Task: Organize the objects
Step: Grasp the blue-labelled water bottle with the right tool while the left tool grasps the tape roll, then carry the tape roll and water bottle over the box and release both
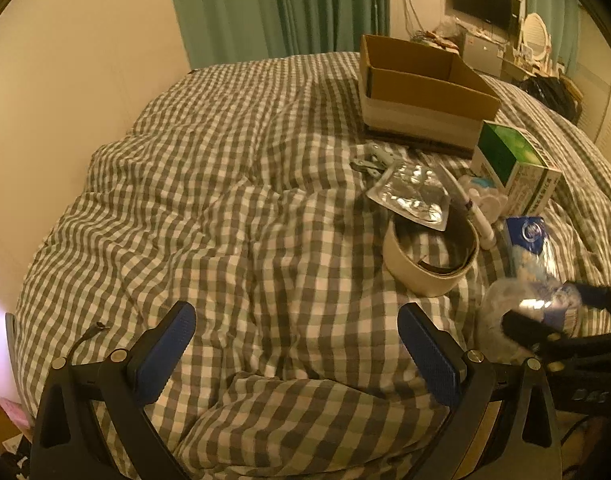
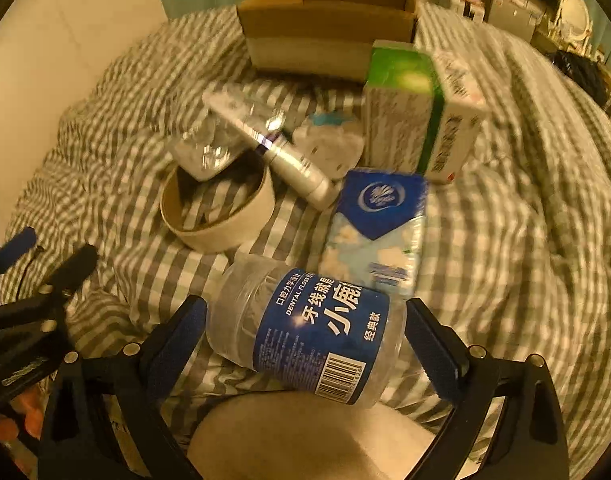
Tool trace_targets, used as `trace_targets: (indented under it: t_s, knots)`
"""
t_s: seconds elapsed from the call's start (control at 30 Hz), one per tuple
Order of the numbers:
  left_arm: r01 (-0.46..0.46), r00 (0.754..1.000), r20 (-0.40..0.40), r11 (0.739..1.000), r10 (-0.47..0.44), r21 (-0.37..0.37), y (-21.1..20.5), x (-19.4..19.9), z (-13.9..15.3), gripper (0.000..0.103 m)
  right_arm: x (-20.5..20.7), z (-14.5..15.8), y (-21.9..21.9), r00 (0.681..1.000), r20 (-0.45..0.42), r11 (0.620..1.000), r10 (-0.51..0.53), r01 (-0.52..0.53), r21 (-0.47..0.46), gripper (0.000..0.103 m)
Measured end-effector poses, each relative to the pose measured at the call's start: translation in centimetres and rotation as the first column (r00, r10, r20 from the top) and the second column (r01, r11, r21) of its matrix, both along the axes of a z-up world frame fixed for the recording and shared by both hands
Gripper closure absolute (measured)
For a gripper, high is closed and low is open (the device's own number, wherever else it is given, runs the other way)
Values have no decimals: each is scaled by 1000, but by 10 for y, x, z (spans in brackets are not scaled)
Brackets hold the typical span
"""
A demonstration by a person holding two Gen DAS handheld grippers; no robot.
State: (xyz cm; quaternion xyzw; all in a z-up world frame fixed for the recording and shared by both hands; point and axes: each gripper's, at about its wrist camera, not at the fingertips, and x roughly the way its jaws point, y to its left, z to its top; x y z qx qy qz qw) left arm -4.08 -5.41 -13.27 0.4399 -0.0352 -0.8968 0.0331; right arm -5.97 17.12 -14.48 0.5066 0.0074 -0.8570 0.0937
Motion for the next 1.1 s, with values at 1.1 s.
trace_targets:
  t_s: [1.1]
  knots:
    - [212, 973, 53, 965, -223, 155, 68, -7, 24, 23, 31, 97, 60, 963, -263, 997, -64, 50, -59, 9]
